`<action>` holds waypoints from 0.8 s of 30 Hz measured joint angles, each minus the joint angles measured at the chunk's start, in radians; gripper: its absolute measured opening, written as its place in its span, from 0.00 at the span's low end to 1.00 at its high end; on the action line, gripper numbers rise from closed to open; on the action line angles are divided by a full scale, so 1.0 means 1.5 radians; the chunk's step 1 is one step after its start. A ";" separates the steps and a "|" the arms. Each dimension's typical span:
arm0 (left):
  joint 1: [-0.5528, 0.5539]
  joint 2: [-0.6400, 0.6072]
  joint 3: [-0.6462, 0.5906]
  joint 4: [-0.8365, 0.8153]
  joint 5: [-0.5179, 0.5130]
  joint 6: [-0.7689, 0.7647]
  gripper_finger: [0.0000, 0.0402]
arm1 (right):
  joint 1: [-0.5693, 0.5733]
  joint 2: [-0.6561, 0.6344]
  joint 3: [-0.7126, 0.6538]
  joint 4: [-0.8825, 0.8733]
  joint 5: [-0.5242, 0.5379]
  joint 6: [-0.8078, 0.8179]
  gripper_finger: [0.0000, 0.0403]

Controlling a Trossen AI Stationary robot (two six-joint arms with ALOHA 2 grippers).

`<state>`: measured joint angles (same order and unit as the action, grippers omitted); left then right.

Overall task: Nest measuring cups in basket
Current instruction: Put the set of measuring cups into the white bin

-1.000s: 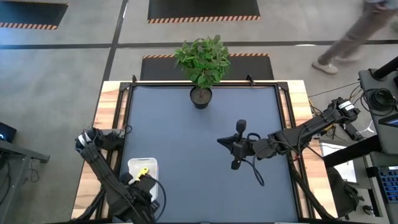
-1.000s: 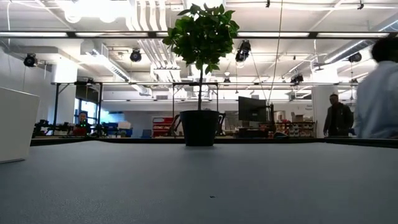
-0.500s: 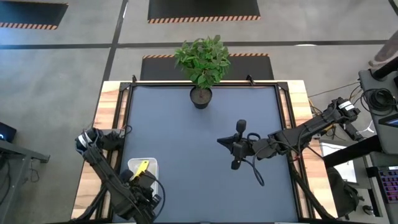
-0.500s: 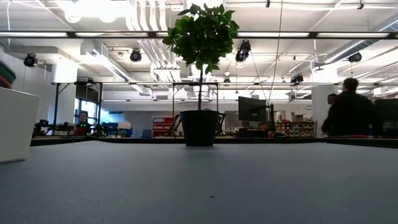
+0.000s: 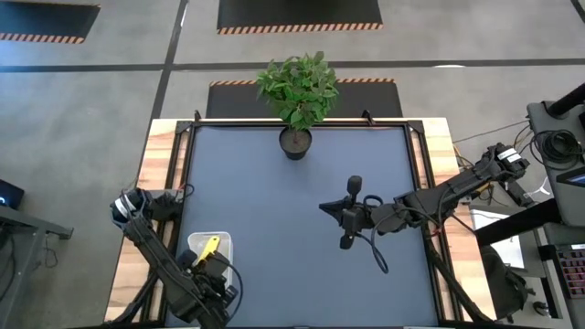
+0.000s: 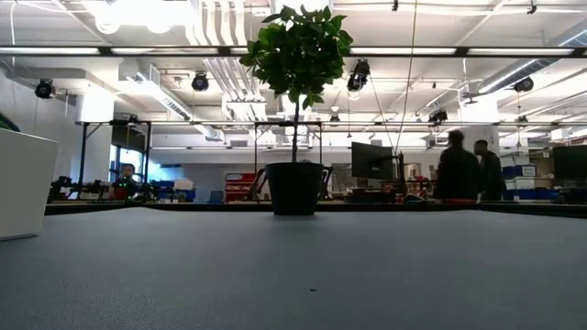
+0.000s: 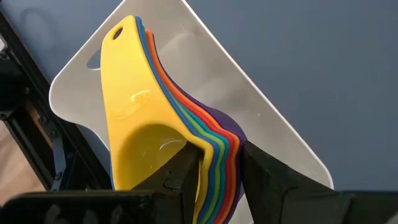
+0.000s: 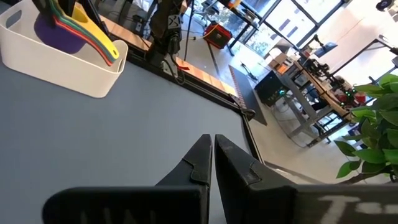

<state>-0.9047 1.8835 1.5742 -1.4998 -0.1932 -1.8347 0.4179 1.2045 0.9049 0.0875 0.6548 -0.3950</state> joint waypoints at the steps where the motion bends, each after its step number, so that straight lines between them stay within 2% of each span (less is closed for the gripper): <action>1: 0.000 0.000 0.000 0.000 0.000 0.000 0.22 | 0.000 0.000 0.000 0.000 0.000 -0.003 0.02; 24: -0.003 0.000 -0.025 0.017 -0.022 -0.007 0.22 | 0.000 0.000 0.000 0.000 0.000 -0.006 0.02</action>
<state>-0.9092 1.8835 1.5360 -1.4736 -0.2260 -1.8455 0.4179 1.2045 0.9051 0.0875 0.6552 -0.4033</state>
